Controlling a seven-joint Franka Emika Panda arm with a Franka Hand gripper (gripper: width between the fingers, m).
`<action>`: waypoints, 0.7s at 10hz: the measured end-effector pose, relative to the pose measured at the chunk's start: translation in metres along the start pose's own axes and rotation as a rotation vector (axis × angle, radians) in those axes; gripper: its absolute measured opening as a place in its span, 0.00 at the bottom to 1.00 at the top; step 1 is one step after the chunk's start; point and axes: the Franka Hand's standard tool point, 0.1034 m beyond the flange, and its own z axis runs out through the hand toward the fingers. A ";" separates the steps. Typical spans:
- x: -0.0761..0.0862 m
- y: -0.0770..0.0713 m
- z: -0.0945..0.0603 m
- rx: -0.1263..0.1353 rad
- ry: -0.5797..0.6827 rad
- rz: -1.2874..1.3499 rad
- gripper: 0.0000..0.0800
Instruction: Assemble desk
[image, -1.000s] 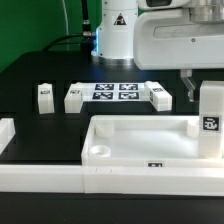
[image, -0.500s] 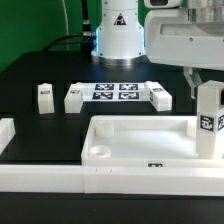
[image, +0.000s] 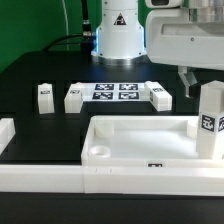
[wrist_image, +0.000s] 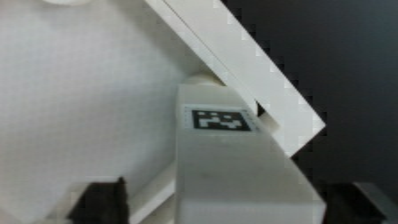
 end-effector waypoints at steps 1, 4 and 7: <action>-0.002 -0.002 0.001 0.000 -0.001 -0.101 0.77; -0.005 -0.004 0.001 0.001 -0.002 -0.388 0.81; -0.004 -0.004 0.000 0.000 -0.001 -0.686 0.81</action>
Offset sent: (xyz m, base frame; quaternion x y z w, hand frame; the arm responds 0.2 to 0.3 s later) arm -0.0015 0.0072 0.0014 0.0077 -0.0093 -0.2653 0.9641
